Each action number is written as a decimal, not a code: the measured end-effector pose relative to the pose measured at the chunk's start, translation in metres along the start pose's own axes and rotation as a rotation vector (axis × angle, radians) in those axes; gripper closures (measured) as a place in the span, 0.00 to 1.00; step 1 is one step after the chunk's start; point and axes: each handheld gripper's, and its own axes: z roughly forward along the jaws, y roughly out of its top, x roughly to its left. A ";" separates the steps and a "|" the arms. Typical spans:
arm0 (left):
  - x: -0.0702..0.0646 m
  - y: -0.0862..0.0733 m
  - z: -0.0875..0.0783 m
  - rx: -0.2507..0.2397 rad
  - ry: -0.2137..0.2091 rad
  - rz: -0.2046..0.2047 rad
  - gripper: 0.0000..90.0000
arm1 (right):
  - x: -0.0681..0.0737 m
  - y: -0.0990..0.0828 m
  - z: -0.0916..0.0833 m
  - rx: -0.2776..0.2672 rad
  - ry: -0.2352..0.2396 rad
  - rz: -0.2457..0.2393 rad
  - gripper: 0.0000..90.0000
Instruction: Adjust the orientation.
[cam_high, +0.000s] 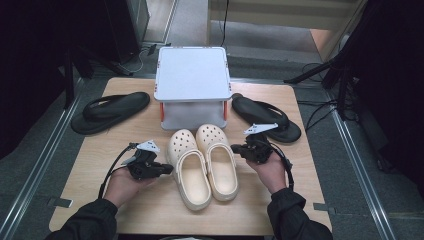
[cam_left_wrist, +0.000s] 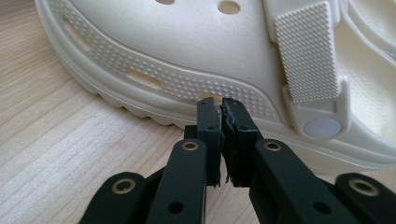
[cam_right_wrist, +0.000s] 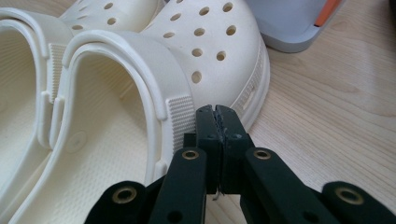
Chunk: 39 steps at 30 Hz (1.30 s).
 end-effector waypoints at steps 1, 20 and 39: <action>0.001 0.001 -0.001 0.004 0.008 -0.007 0.93 | 0.000 0.000 -0.001 0.000 0.000 0.004 0.99; 0.021 0.035 -0.041 -0.080 -0.004 -0.055 0.54 | 0.011 0.000 -0.030 -0.142 -0.004 0.071 0.75; 0.036 0.088 -0.069 -0.136 -0.009 -0.068 0.75 | 0.052 -0.003 -0.030 -0.158 0.013 0.045 0.62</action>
